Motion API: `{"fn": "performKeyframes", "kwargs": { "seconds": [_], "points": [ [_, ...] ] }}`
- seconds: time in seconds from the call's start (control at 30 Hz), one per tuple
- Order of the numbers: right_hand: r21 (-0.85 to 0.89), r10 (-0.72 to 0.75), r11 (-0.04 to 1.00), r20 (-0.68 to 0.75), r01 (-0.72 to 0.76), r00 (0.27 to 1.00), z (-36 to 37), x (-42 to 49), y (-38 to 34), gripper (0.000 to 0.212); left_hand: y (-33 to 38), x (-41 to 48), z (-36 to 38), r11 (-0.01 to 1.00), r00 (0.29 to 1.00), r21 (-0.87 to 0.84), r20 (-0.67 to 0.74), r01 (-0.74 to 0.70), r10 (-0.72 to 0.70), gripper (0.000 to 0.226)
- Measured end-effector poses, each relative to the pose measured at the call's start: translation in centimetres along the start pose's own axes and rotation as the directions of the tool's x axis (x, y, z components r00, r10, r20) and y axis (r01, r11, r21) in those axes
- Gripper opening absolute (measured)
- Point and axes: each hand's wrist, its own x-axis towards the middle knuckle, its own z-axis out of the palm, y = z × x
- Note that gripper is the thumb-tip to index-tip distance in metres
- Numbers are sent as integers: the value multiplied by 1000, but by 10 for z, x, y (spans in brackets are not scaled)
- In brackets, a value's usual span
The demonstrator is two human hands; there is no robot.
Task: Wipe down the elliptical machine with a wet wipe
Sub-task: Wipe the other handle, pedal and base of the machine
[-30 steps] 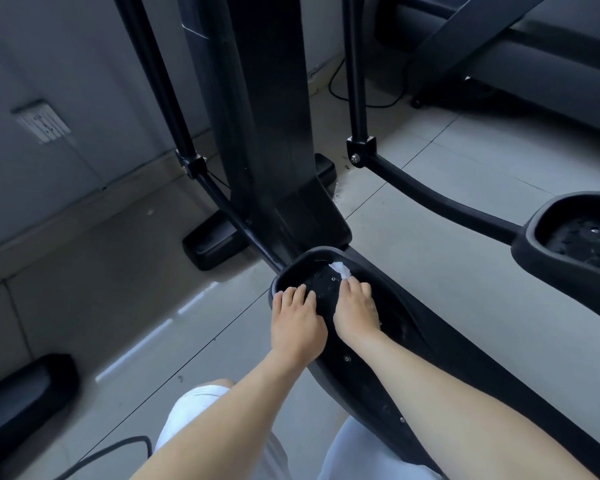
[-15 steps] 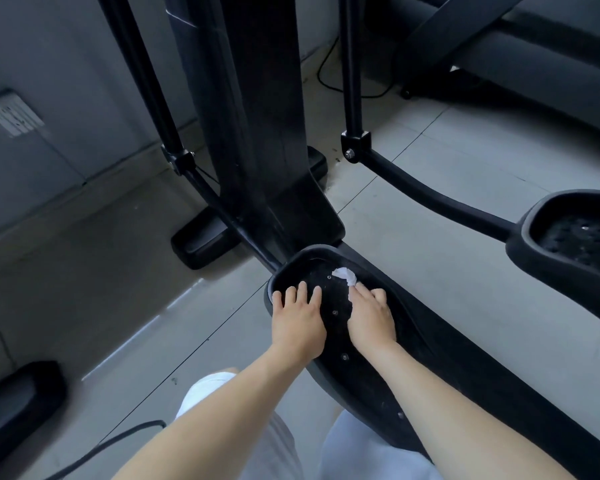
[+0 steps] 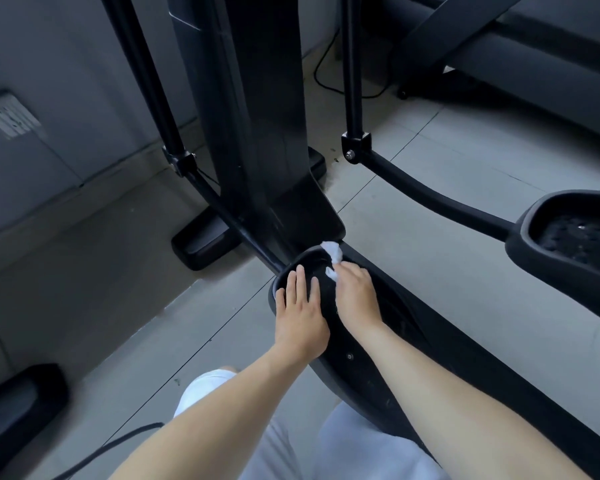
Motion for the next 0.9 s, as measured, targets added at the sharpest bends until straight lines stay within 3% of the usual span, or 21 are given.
{"fn": "performKeyframes", "kwargs": {
  "seconds": [0.07, 0.2, 0.4, 0.47, 0.53, 0.6, 0.73, 0.8, 0.87, 0.9],
  "points": [
    [59, -7, 998, 7, 7, 1000, 4, 22, -13, 24, 0, 4, 1, 999, 999, -44, -33, 27, -28, 75],
    [171, 41, 983, 133, -64, 990, 8, 47, -33, 23, -5, 15, -2, 997, 997, -38, -29, 67, -68, 59],
    [295, 117, 943, 147, -157, 982, 9, 63, -37, 22, -16, 42, -10, 996, 1000, 82, 6, 22, -22, 67],
    [202, 96, 972, 138, -123, 986, 10, 66, -27, 23, -19, 48, -9, 995, 1000, 95, -21, 18, -17, 72],
    [-46, 38, 998, 96, -34, 995, 10, 62, -12, 33, -21, 51, -5, 996, 999, 91, -54, 15, -10, 74],
    [-196, 52, 979, 1, -51, 999, 8, 55, 1, 35, -21, 52, 0, 996, 996, 89, -90, 9, -1, 75],
    [-214, 106, 969, -95, -124, 990, 10, 53, 8, 20, -19, 51, 3, 994, 996, 105, -90, -16, 25, 78],
    [-178, 50, 983, 1, -49, 999, 12, 57, -1, 22, -19, 50, 3, 994, 994, 101, -98, -30, 39, 80],
    [-29, 19, 999, 94, -16, 995, 7, 61, -13, 18, -18, 49, 3, 995, 993, 91, -103, -45, 55, 80],
    [-53, -38, 998, 96, 44, 995, 7, 63, -15, 17, -18, 49, 3, 995, 992, 89, -107, -52, 62, 78]
  ]
}}
